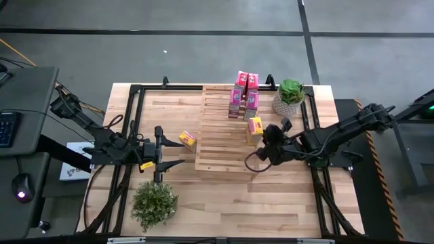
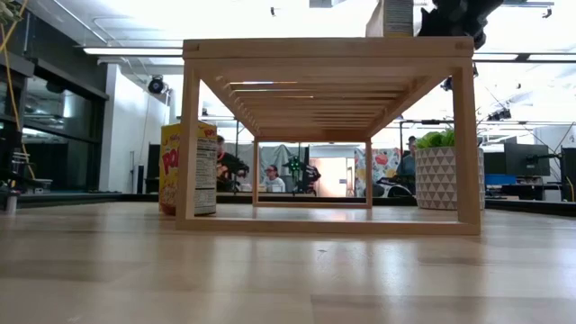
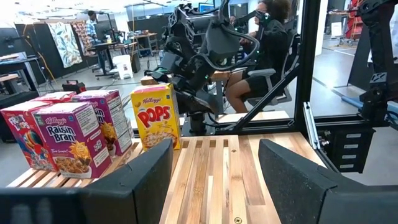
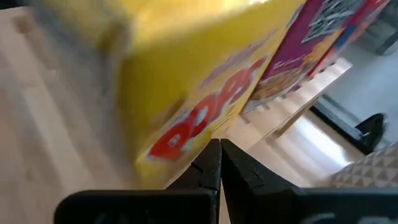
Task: Stack cereal on shelf
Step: Put the bottom yellow cereal box on the shelf, then put the yellow cereal box on the shelf aligned with the other yellow cereal box
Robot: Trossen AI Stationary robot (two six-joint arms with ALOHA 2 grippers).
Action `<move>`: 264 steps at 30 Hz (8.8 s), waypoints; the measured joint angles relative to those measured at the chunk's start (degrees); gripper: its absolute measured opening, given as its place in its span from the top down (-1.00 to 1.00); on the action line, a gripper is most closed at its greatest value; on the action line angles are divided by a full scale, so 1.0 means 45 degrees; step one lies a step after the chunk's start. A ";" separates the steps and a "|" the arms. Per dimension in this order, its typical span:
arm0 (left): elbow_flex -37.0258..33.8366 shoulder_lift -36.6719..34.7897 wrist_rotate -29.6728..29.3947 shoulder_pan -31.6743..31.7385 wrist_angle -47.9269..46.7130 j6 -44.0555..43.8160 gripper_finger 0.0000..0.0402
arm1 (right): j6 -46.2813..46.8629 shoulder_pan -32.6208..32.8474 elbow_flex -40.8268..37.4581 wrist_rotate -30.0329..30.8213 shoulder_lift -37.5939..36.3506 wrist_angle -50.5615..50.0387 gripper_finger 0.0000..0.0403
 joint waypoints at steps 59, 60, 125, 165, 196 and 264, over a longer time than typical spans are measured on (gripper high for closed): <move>0.0000 0.0002 -0.0002 0.0005 0.0005 0.0000 -0.13 | 0.1125 0.0072 0.0000 -0.0626 0.0000 0.1029 1.00; 0.0004 0.0001 -0.0004 0.0001 0.0001 0.0000 -0.13 | 0.1125 0.0072 0.0000 -0.0657 0.0000 0.1033 1.00; 0.0393 0.1061 -0.1939 0.1314 -0.0708 0.2029 -0.13 | 0.1278 0.3393 -0.3395 0.2317 -0.3007 0.2501 1.00; 0.5673 0.5310 0.5765 0.7839 -1.4060 0.0837 -0.33 | 0.0358 0.2987 -0.3395 0.2516 -0.2982 0.3218 1.00; 0.5678 0.6832 0.5770 0.7830 -1.5210 0.1483 -0.83 | 0.0460 0.2984 -0.3395 0.2501 -0.2977 0.3199 1.00; 1.2086 0.5950 0.3120 0.5410 -1.7187 0.0069 0.28 | 0.0484 0.2985 -0.3399 0.2848 -0.2973 0.3249 1.00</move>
